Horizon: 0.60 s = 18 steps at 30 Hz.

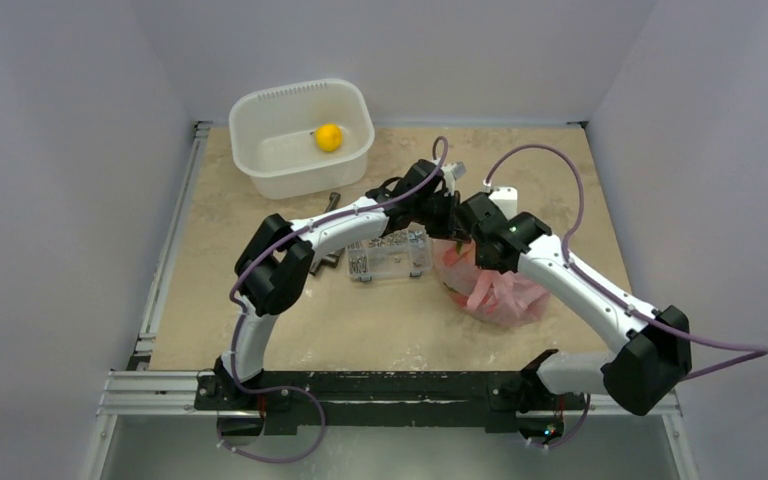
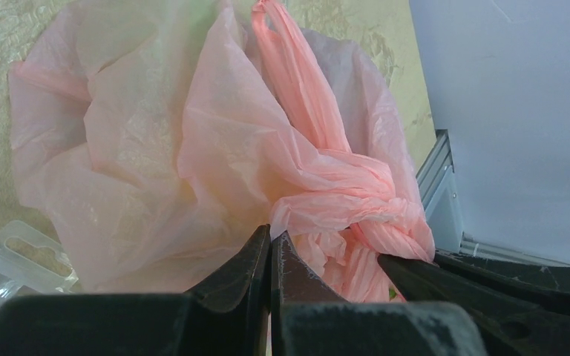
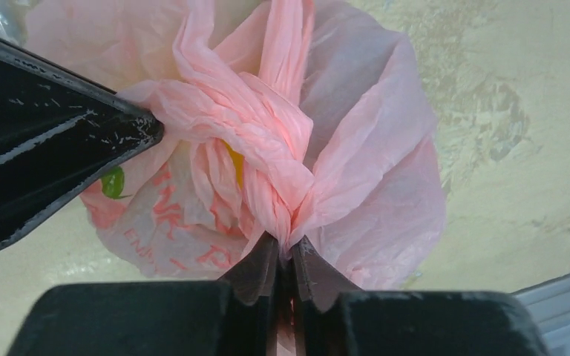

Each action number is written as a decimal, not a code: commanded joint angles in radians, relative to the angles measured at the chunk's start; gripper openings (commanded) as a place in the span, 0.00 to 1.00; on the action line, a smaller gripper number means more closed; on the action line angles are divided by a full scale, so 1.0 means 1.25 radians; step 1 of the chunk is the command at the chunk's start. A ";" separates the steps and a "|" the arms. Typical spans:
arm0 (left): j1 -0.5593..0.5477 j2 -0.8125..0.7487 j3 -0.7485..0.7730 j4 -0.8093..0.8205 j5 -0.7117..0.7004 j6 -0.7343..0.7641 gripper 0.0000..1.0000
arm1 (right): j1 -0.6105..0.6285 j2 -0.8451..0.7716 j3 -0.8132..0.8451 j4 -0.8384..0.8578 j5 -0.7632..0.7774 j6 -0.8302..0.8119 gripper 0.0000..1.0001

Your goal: Take the fake fruits out of the plastic bag

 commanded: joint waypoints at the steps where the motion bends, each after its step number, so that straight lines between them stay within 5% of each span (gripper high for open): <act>1: 0.004 -0.012 0.004 0.055 0.019 -0.034 0.00 | 0.000 -0.087 0.010 0.030 0.030 0.111 0.00; 10: 0.020 -0.006 -0.014 0.093 0.039 -0.054 0.00 | 0.001 -0.599 -0.280 0.393 -0.038 0.230 0.00; 17: 0.022 -0.065 -0.021 0.080 0.061 0.067 0.00 | 0.001 -0.620 -0.289 0.325 0.010 0.207 0.00; 18: 0.022 -0.085 -0.032 0.086 0.059 0.090 0.07 | 0.001 -0.613 -0.281 0.309 0.013 0.202 0.00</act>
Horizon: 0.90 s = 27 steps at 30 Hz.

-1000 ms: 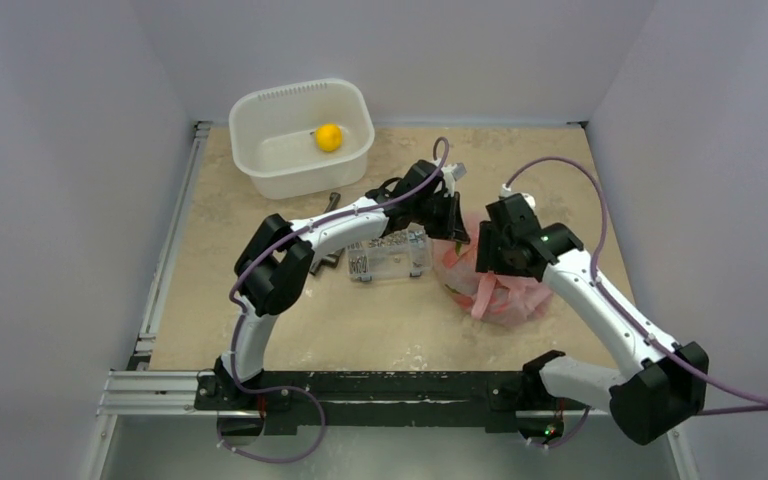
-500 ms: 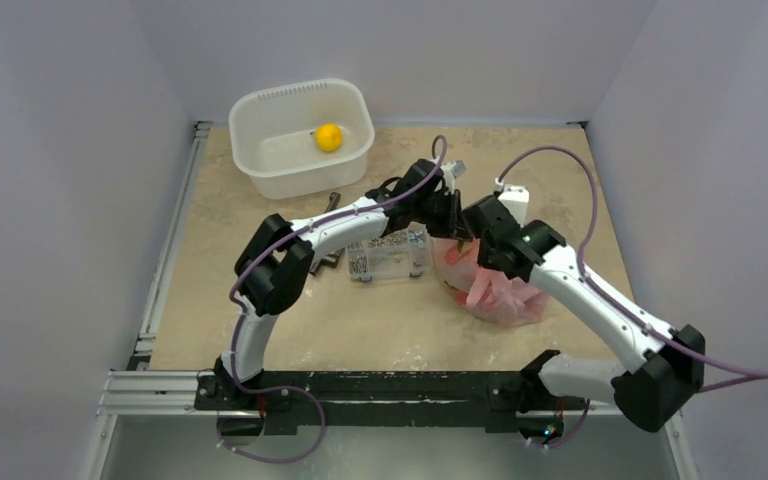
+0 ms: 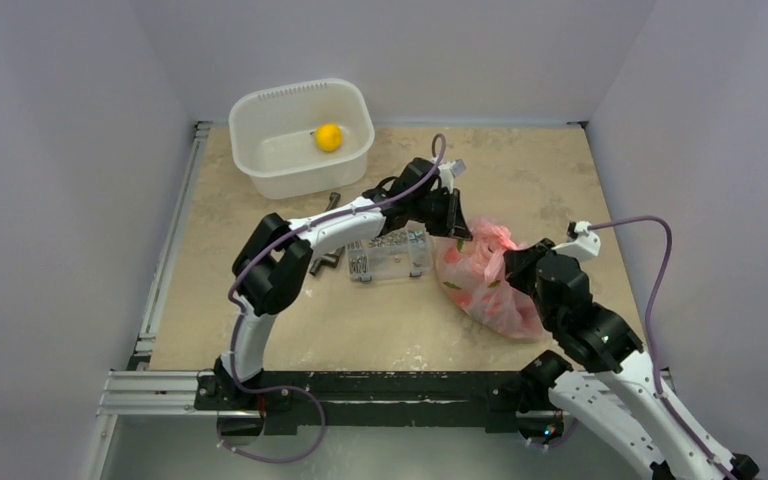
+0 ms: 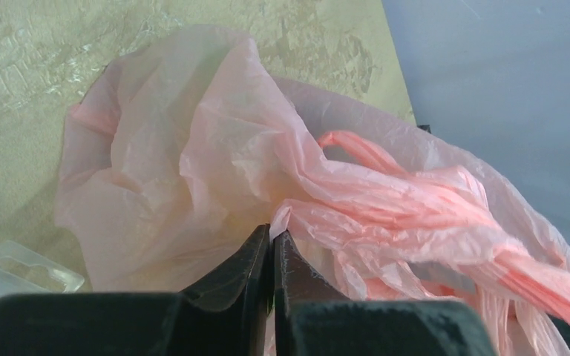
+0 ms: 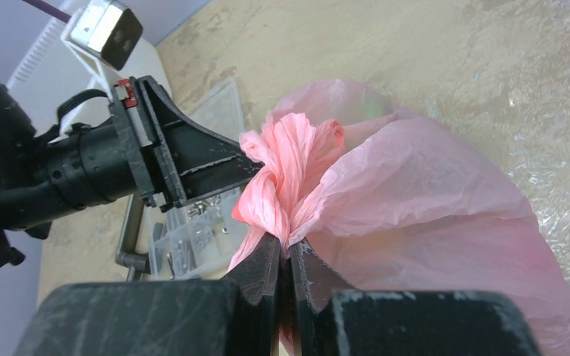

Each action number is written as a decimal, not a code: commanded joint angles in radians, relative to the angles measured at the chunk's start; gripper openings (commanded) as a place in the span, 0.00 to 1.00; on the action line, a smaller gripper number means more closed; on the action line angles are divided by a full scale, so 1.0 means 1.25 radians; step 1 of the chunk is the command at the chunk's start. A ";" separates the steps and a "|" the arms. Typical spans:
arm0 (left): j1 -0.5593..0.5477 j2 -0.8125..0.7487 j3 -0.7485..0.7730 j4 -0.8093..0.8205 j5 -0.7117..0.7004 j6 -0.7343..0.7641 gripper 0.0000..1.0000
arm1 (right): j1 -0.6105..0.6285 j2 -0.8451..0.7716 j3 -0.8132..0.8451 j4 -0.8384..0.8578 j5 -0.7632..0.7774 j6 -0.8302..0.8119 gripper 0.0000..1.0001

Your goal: Take the fake fruits out of the plastic bag

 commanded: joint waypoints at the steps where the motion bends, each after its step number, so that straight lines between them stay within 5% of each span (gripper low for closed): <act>1: 0.008 -0.104 -0.025 0.023 0.011 0.128 0.17 | 0.001 0.032 0.027 0.016 0.038 -0.006 0.00; 3: 0.007 -0.141 -0.037 0.028 0.009 0.189 0.30 | 0.001 0.039 0.029 0.011 0.030 -0.024 0.00; 6: 0.006 -0.175 -0.032 0.003 0.000 0.283 0.90 | 0.000 0.050 0.030 0.011 0.012 -0.037 0.00; 7: 0.006 -0.178 -0.021 -0.012 -0.003 0.311 0.99 | 0.001 0.054 0.031 0.007 0.007 -0.036 0.00; 16: -0.055 -0.039 0.240 -0.272 0.072 0.583 0.94 | 0.000 0.054 0.037 0.002 -0.019 -0.034 0.00; 23: -0.068 0.046 0.334 -0.325 0.074 0.634 0.68 | 0.000 0.050 0.046 -0.010 -0.023 -0.039 0.00; 27: -0.076 0.068 0.349 -0.327 0.060 0.637 0.65 | 0.000 0.042 0.040 -0.012 -0.023 -0.039 0.00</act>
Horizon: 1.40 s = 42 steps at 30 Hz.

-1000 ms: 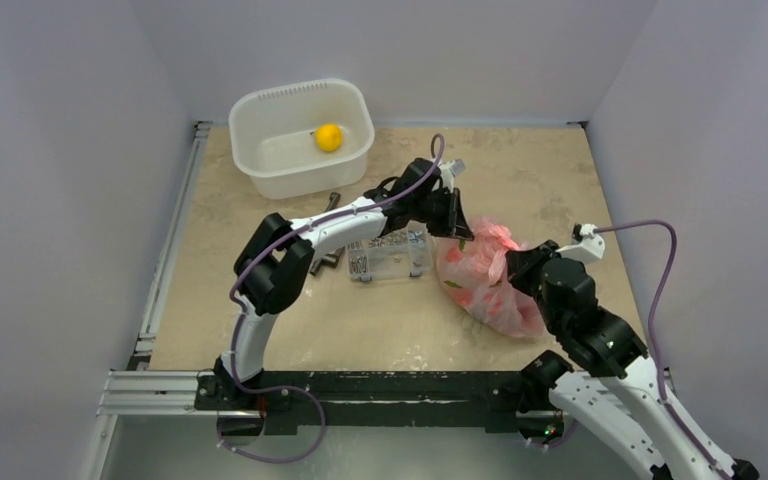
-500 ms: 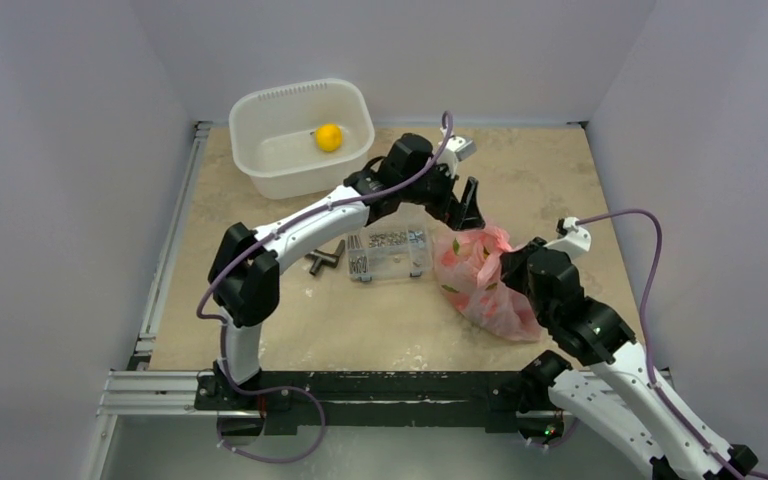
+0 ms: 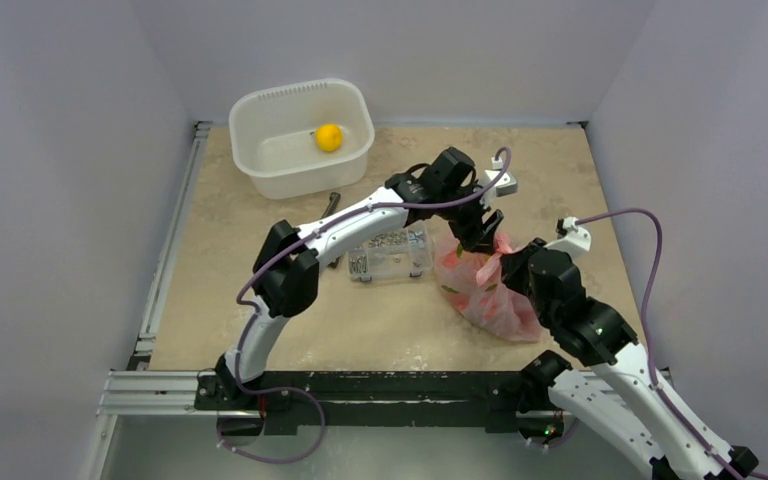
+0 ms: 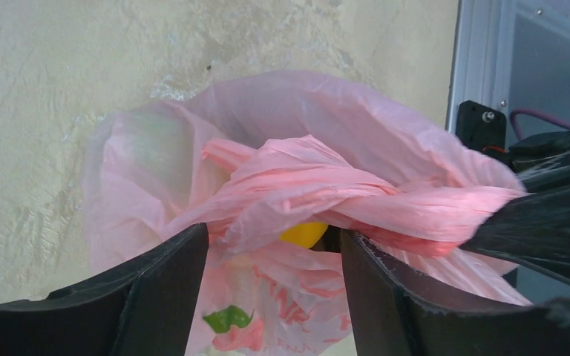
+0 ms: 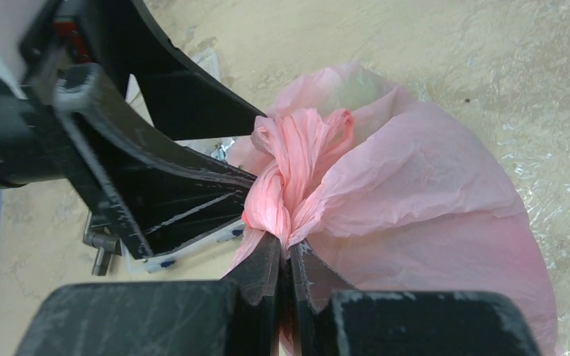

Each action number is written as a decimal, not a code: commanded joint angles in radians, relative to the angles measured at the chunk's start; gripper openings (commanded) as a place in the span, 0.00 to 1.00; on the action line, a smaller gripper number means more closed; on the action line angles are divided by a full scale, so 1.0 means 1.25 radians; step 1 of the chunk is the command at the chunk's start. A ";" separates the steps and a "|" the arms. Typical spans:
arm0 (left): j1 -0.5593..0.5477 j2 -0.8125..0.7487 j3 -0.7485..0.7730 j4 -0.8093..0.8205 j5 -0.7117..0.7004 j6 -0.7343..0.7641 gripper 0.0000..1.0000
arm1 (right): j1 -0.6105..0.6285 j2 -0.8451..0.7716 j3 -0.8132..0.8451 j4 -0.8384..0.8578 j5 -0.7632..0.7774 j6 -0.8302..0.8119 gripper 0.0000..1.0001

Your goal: Take the fake fruits out of the plastic bag

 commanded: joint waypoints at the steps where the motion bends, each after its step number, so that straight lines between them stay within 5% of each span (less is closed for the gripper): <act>1: -0.001 0.022 0.060 -0.034 -0.009 0.046 0.65 | 0.000 -0.014 0.030 0.012 0.001 -0.008 0.00; 7: -0.004 0.045 0.074 -0.003 -0.144 -0.035 0.67 | 0.001 -0.014 0.031 0.010 -0.003 -0.004 0.00; 9: -0.005 0.050 0.085 0.013 -0.168 -0.071 0.55 | 0.001 -0.015 0.028 0.013 -0.004 -0.002 0.00; 13: 0.006 0.061 0.118 0.018 -0.250 -0.177 0.04 | 0.001 -0.010 0.025 0.015 -0.005 -0.002 0.00; 16: 0.048 0.036 0.079 0.064 -0.273 -0.312 0.00 | 0.001 -0.005 0.024 -0.008 0.021 0.026 0.00; 22: 0.183 -0.053 -0.225 0.627 -0.025 -0.782 0.00 | 0.001 -0.092 -0.009 -0.096 0.110 0.238 0.00; 25: 0.212 -0.016 -0.257 0.834 0.059 -0.958 0.00 | 0.002 -0.180 -0.053 -0.045 0.086 0.248 0.02; 32: 0.204 -0.045 -0.317 0.802 0.089 -0.903 0.00 | 0.001 -0.112 0.025 -0.102 0.070 0.104 0.35; 34: 0.203 -0.067 -0.346 0.761 0.078 -0.861 0.00 | 0.001 -0.061 0.072 -0.101 0.046 0.038 0.52; 38: 0.195 -0.090 -0.380 0.703 0.065 -0.816 0.00 | 0.001 0.062 0.179 -0.106 -0.012 -0.055 0.65; 42: 0.187 -0.098 -0.393 0.700 0.063 -0.815 0.00 | 0.001 0.206 0.318 -0.222 0.075 -0.052 0.79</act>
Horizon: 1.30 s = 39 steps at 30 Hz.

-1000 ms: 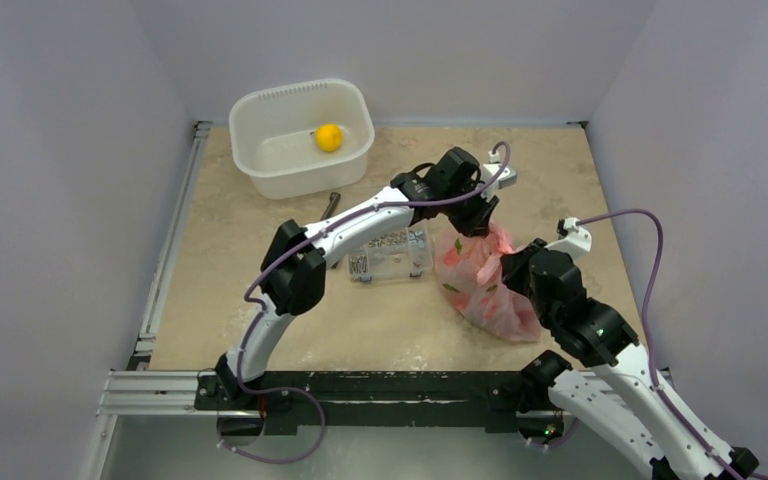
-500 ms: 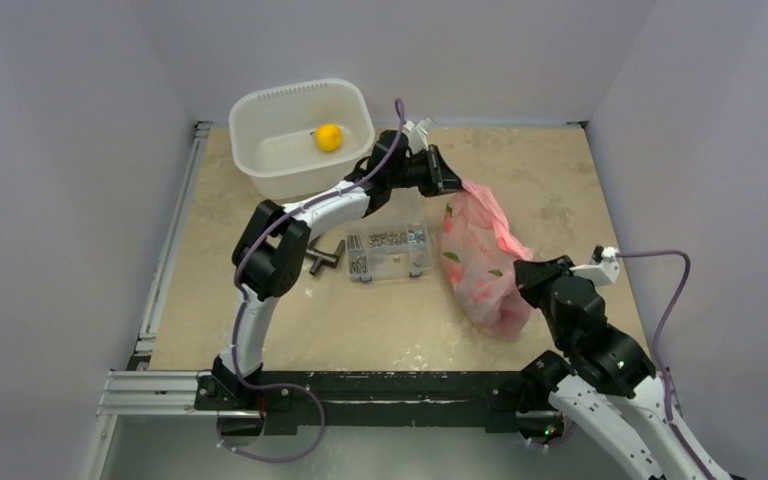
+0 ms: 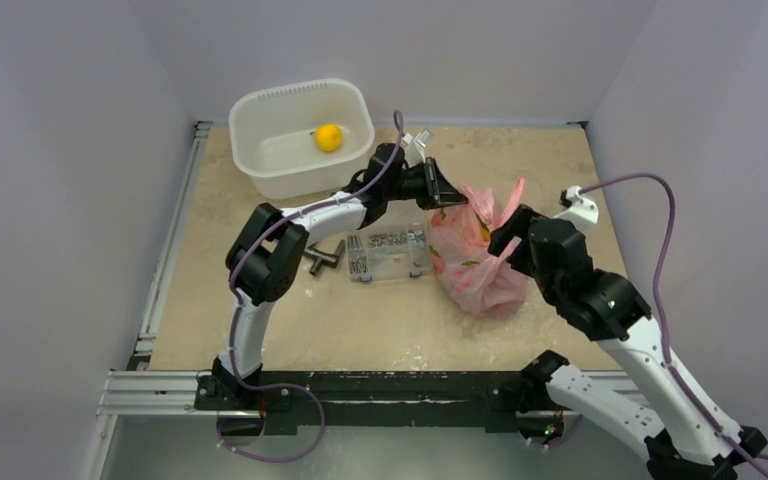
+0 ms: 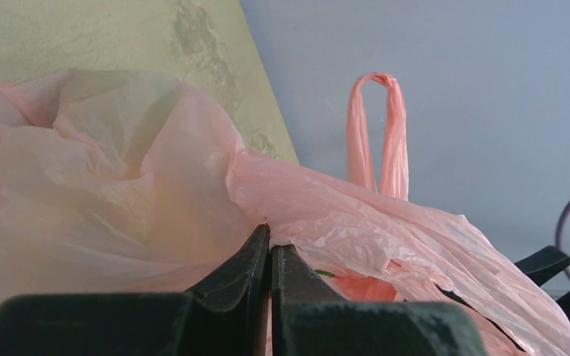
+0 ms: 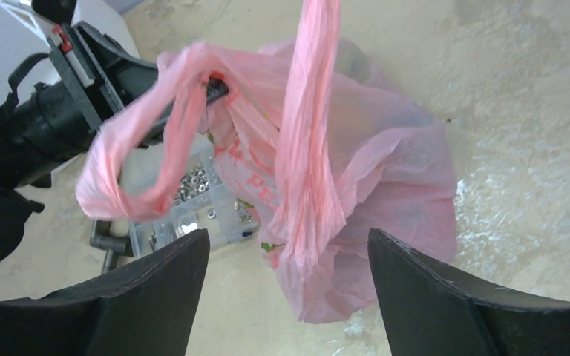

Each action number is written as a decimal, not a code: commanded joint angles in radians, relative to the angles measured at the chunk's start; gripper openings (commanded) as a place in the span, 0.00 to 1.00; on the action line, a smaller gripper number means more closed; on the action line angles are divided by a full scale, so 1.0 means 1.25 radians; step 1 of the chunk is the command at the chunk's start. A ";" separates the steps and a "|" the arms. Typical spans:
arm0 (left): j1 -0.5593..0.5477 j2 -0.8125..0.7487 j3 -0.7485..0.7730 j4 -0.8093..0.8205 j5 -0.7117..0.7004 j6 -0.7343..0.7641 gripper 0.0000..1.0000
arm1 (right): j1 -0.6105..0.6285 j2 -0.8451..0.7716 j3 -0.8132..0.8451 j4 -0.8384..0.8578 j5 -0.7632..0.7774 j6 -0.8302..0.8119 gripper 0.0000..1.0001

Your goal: Take the fake fruits out of the plastic bag

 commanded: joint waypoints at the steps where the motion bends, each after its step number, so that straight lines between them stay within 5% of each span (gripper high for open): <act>1: -0.009 -0.064 -0.013 0.001 0.004 0.035 0.00 | 0.001 0.123 0.149 -0.111 0.076 -0.037 0.80; 6: -0.010 -0.084 -0.006 -0.048 -0.007 0.063 0.00 | -0.015 0.127 0.094 -0.047 0.075 -0.007 0.85; 10: -0.009 -0.107 0.007 -0.131 -0.011 0.120 0.00 | -0.141 0.147 0.035 0.066 -0.082 -0.058 0.85; 14: -0.014 -0.154 -0.005 -0.201 -0.033 0.230 0.39 | -0.189 0.159 -0.002 0.216 -0.253 -0.135 0.82; 18: -0.051 -0.214 0.002 -0.355 -0.130 0.406 0.69 | -0.190 0.176 0.007 0.232 -0.222 -0.150 0.71; 20: -0.082 -0.237 0.015 -0.427 -0.217 0.507 0.77 | -0.192 0.181 0.006 0.244 -0.210 -0.156 0.59; 23: -0.118 -0.245 0.040 -0.485 -0.339 0.608 0.90 | -0.193 0.189 -0.004 0.266 -0.220 -0.159 0.59; 28: -0.148 -0.211 0.101 -0.514 -0.403 0.694 0.92 | -0.193 0.183 -0.037 0.292 -0.207 -0.146 0.58; 34: -0.159 -0.152 0.204 -0.509 -0.421 0.749 0.98 | -0.193 0.143 -0.089 0.339 -0.225 -0.126 0.29; 39: -0.164 -0.149 0.195 -0.412 -0.321 0.732 0.96 | -0.192 0.132 -0.098 0.335 -0.218 -0.132 0.00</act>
